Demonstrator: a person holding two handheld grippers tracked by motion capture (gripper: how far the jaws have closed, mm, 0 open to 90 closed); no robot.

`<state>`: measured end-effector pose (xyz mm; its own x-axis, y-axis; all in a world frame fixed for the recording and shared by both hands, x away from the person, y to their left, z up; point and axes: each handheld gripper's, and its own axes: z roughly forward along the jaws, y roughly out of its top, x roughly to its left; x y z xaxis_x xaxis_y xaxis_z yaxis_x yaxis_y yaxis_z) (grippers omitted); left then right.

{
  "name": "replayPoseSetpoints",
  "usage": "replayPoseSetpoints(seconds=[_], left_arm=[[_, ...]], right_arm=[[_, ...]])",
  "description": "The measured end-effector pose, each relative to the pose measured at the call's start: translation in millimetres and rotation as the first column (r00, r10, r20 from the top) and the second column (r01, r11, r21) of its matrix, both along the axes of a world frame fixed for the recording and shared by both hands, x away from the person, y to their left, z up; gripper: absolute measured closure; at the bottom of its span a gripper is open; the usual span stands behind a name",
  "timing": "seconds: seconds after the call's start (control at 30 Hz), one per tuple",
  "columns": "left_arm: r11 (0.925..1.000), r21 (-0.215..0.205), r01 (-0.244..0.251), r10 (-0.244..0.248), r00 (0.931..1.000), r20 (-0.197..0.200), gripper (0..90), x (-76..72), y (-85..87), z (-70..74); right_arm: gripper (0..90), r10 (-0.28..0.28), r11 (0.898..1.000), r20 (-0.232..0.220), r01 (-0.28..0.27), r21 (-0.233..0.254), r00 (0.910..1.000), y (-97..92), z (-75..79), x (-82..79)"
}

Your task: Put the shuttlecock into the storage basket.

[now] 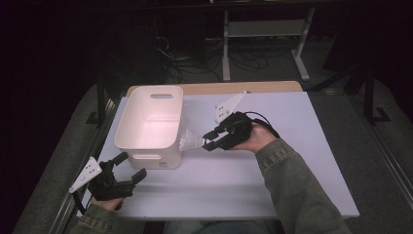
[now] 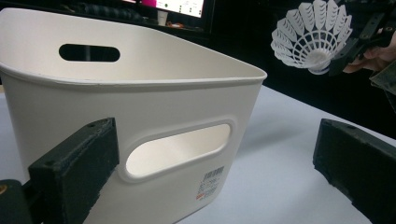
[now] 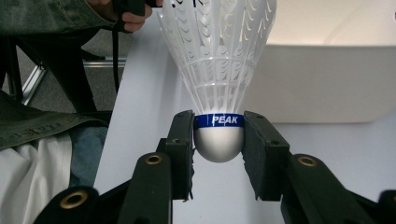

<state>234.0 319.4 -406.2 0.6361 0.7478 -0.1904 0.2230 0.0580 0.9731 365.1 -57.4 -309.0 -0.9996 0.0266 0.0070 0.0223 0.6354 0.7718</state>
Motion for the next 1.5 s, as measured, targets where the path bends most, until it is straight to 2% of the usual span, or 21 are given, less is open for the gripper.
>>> replayPoseSetpoints(seconds=[0.57,1.5], left_arm=[[1.0000,-0.005,0.004,-0.004,1.0000,0.000,0.0,0.2,-0.3,-0.1],[1.0000,0.002,0.003,-0.003,1.0000,-0.003,0.0,-0.2,0.4,0.2]], right_arm=[[63.4,-0.021,1.000,0.029,0.021,0.005,0.9994,4.9,19.9,12.0],[63.5,-0.041,0.999,0.008,0.041,0.001,0.9991,27.2,38.6,28.3]])
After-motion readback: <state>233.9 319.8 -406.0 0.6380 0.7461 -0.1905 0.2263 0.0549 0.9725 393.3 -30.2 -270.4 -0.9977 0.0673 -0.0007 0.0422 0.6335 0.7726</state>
